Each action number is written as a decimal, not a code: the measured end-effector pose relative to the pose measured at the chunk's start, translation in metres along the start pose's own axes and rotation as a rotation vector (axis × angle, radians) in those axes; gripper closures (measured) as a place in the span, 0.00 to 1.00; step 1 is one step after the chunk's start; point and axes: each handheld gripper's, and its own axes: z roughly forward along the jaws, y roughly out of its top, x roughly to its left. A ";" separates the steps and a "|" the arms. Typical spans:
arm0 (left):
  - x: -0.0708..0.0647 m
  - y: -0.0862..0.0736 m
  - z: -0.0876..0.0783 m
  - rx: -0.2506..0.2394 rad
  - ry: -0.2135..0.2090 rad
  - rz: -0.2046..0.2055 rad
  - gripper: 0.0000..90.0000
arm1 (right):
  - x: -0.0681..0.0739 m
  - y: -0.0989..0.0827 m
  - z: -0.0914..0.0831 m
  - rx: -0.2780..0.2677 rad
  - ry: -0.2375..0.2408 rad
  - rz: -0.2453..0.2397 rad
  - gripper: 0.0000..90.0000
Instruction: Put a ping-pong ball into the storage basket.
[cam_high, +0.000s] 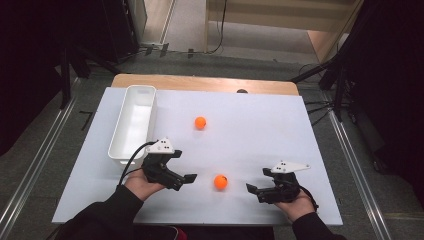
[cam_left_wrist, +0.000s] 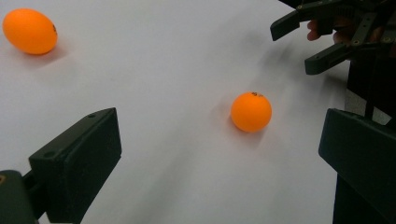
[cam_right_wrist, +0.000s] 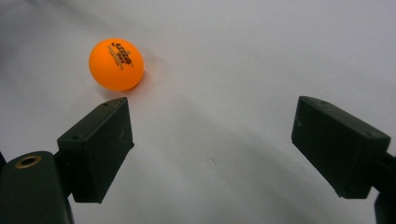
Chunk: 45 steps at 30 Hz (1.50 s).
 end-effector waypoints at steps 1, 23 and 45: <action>-0.001 0.001 0.001 -0.004 -0.004 -0.001 0.00 | 0.000 0.000 0.000 0.001 -0.001 0.001 0.12; -0.009 0.020 0.026 -0.001 -0.026 0.028 0.01 | -0.002 -0.001 0.001 0.001 -0.022 0.002 0.12; -0.023 0.040 0.049 -0.021 -0.045 0.048 0.01 | -0.002 -0.001 0.001 -0.004 -0.015 -0.003 0.12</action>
